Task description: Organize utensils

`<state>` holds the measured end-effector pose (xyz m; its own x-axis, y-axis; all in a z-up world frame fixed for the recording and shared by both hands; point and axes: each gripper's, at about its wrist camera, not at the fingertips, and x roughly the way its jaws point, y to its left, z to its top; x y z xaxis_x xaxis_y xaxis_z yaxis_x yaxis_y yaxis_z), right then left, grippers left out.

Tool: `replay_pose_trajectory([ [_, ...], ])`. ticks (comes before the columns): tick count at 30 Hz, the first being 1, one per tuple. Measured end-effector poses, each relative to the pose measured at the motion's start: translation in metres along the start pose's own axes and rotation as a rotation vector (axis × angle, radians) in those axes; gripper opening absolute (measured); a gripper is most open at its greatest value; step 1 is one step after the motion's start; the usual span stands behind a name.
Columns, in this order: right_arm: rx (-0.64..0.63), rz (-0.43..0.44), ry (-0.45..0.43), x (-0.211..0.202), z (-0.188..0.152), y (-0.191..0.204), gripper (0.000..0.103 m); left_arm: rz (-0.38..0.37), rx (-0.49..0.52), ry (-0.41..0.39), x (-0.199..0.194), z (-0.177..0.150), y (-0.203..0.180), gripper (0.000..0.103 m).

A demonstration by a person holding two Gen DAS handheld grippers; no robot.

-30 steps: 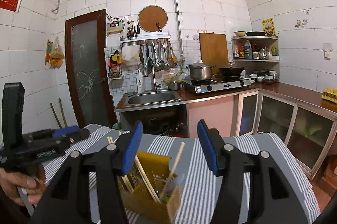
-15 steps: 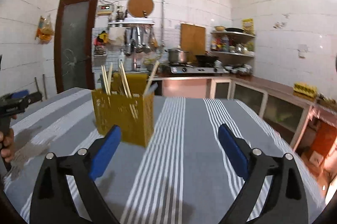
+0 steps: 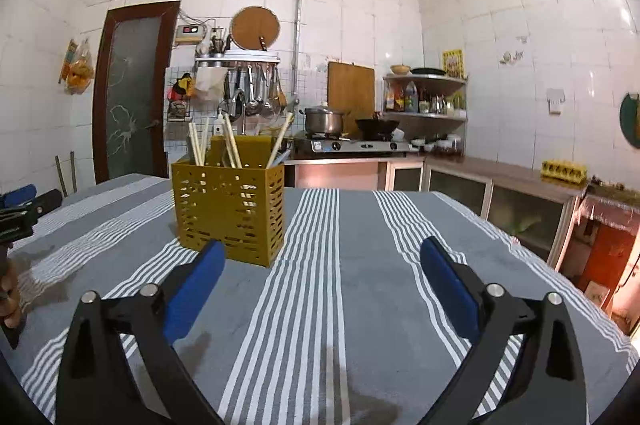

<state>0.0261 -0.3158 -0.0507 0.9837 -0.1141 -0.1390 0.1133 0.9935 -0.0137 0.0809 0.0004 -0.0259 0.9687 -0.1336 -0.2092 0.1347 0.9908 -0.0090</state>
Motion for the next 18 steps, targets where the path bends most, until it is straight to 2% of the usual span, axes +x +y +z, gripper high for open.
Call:
replay_pose_trajectory([
  [5,-0.028,-0.003,-0.004,-0.002,0.000,0.006,0.097,0.003,-0.008,-0.021,-0.006,-0.002,0.003,0.098],
  [12,0.026,0.014,0.017,-0.001,-0.002,-0.005,0.097,0.012,0.012,-0.040,-0.010,-0.002,-0.002,0.098],
  [18,0.034,0.035,0.040,0.004,-0.002,-0.008,0.098,0.009,0.029,-0.022,-0.008,-0.002,-0.006,0.098],
])
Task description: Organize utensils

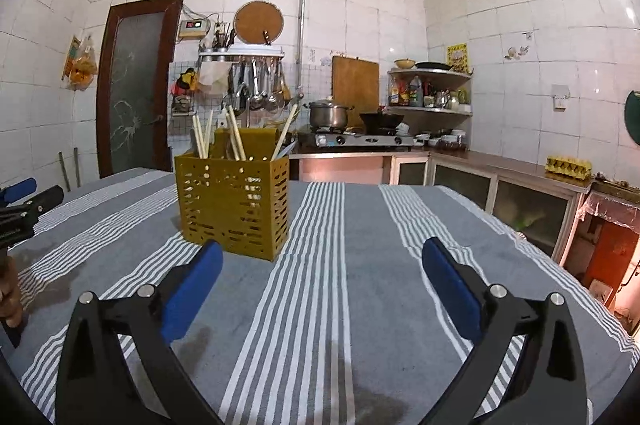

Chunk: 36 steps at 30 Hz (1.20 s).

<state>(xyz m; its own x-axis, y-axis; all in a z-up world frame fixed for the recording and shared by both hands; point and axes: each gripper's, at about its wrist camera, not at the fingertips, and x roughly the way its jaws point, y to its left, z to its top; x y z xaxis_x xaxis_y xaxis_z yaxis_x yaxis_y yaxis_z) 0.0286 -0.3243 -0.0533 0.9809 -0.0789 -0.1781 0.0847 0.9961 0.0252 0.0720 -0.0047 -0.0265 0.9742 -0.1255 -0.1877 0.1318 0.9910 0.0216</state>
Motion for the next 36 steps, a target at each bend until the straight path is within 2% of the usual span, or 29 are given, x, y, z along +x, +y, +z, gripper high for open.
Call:
replay_pose_trajectory([
  [36,0.026,0.011,0.011,0.0037,-0.0013,-0.0029,0.098,0.005,-0.006,0.025,0.0020,0.0001,0.0079,0.098],
])
